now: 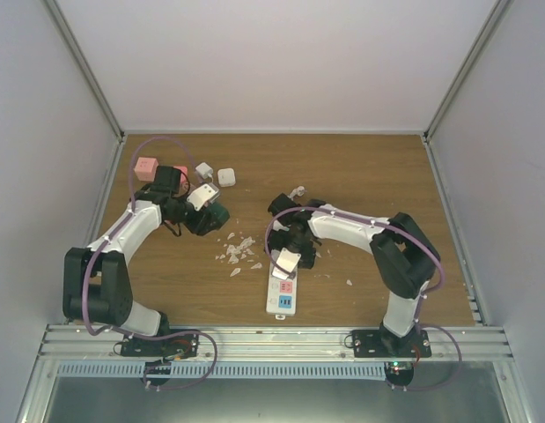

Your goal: Pull the plug off the socket

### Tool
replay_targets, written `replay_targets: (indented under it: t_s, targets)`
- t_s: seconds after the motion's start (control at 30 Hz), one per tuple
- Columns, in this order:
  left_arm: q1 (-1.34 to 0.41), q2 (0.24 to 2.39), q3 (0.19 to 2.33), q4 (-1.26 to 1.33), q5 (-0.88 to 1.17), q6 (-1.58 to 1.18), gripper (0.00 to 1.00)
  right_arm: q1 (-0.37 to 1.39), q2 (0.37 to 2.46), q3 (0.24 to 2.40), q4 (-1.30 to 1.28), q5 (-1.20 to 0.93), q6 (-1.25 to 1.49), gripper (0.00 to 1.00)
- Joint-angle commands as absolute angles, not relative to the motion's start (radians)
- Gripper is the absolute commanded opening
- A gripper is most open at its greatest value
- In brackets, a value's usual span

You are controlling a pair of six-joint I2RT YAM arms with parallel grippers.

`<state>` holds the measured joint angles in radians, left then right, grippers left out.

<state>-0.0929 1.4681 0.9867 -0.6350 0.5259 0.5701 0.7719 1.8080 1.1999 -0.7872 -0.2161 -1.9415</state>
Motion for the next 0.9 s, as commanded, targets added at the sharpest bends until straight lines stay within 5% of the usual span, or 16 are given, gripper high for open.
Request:
replay_targets:
  t_s: [0.0,0.27,0.63,0.87]
  targets:
    - [-0.077,1.443,0.973,-0.629,0.541,0.597,0.36,0.825,1.873,1.265,-0.835,-0.124,-2.011,1.0]
    - [-0.07,1.5,0.976,-0.682,0.335,0.683,0.4,0.871,1.942,1.323,-0.914,-0.059,-1.991,0.99]
    - [-0.041,1.587,0.992,-0.7,0.23,0.743,0.5,0.876,1.953,1.347,-0.945,-0.088,-1.93,0.86]
    - [-0.019,1.592,1.022,-0.743,0.283,0.763,0.86,0.877,1.958,1.346,-0.957,-0.09,-1.886,0.71]
